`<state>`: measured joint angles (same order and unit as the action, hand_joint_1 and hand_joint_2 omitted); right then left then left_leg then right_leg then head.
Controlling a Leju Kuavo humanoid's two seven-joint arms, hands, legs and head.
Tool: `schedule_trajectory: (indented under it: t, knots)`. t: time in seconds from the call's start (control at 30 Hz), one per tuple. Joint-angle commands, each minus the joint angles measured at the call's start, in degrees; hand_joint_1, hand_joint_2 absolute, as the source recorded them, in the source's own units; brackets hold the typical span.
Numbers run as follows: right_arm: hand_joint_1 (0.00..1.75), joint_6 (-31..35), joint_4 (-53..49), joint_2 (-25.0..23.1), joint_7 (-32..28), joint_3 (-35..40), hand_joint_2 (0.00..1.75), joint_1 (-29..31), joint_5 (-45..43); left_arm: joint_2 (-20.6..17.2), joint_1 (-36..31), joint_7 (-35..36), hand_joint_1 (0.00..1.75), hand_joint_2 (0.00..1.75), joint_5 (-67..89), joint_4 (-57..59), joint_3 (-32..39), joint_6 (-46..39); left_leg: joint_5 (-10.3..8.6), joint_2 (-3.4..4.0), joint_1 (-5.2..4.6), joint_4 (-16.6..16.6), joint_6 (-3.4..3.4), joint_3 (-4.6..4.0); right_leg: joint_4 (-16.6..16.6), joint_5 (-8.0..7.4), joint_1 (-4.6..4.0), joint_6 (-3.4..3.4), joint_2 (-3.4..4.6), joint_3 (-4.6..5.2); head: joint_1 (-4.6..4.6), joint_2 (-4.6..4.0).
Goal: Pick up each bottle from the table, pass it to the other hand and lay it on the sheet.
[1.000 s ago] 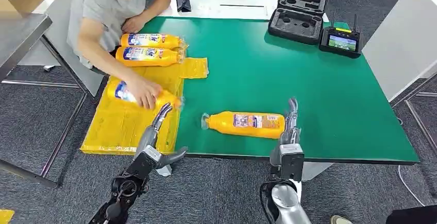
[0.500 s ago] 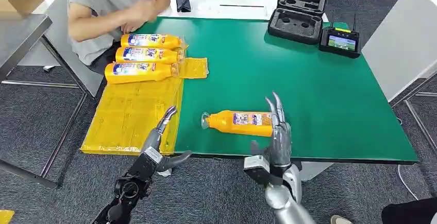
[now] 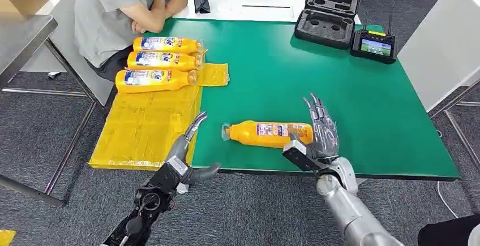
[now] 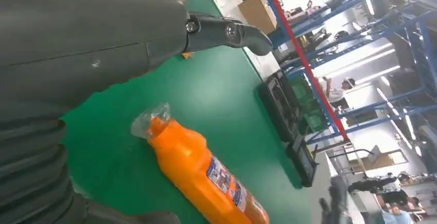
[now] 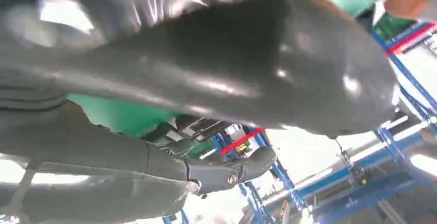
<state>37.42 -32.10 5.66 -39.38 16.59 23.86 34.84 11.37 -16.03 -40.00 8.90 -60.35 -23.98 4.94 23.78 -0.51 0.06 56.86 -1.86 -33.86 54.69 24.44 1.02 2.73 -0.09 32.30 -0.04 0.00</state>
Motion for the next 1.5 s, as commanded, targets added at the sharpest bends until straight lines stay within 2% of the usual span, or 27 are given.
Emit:
schedule_trajectory:
  t: [0.03, 0.5, 0.83, 0.93, 0.97, 1.3, 1.33, 1.5]
  knots:
    - [0.00, -1.58, 9.37, -0.70, 1.87, -2.13, 0.00, 5.76, 1.84, -0.84, -3.21, 0.00, 0.00, 1.75, -0.31, 3.30, -1.79, -0.62, 0.04, 0.10, 0.01, 0.03, 0.07, 0.07, 0.04, 0.03, -0.02, -0.10, 0.06, -0.05, 0.00, 0.00]
    - [0.00, -1.58, 9.37, -0.70, 1.87, -2.13, 0.00, 5.76, 1.84, -0.84, -3.21, 0.00, 0.00, 1.75, -0.31, 3.30, -1.79, -0.62, 0.09, 0.12, 0.02, 0.08, 0.11, 0.08, 0.10, 0.06, -0.03, -0.15, 0.08, -0.05, 0.00, 0.00]
    - [0.00, -8.17, 13.59, 0.33, 7.71, -0.68, 0.00, 7.18, 10.03, -0.81, -3.90, 0.00, 0.00, 1.75, -0.48, 2.46, -2.89, 0.36, 0.09, 0.07, 0.03, 0.11, 0.10, 0.05, 0.10, 0.07, -0.03, -0.14, 0.03, -0.05, 0.00, 0.00]
    - [0.00, -9.17, 13.73, 0.27, 7.64, -0.61, 0.00, 7.30, 10.16, -0.82, -3.88, 0.00, 0.00, 1.75, -0.44, 2.53, -2.97, 0.40, 0.07, 0.10, 0.02, 0.05, 0.09, 0.06, 0.05, 0.04, -0.02, -0.12, 0.07, -0.05, 0.00, 0.00]
    - [0.00, -11.93, 14.39, 0.00, 8.85, -0.05, 0.00, 7.91, 11.22, -1.02, -3.73, 0.00, 0.00, 1.75, -0.06, 2.54, -3.50, 0.25, 0.04, 0.08, 0.00, 0.03, 0.06, 0.04, 0.03, 0.02, 0.00, -0.09, 0.06, -0.02, 0.00, -0.02]
    - [0.00, -15.88, 14.75, 0.26, 10.82, 1.02, 0.00, 8.00, 14.12, -1.07, -3.58, 0.00, 0.00, 1.75, -0.14, 2.29, -3.94, 0.09, 0.04, 0.08, 0.01, 0.04, 0.06, 0.03, 0.05, 0.03, -0.01, -0.09, 0.06, -0.02, 0.00, 0.00]
    - [0.00, -15.85, 14.62, 0.23, 10.62, 0.89, 1.75, 7.93, 14.09, -1.06, -3.54, 0.00, 0.00, 1.75, -0.15, 2.30, -3.98, 0.10, 0.01, 0.04, -0.01, 0.00, 0.04, 0.00, 0.02, 0.01, 0.00, -0.06, 0.02, 0.00, 0.00, 0.00]
    - [0.00, -14.84, 14.25, 0.11, 10.51, 0.30, 1.75, 7.03, 14.31, -1.11, -3.76, 0.00, 0.00, 1.75, -0.25, 2.67, -4.47, 0.35, 0.04, 0.06, 0.00, 0.02, 0.07, 0.05, 0.03, 0.03, -0.01, -0.10, 0.04, -0.04, 0.00, 0.00]
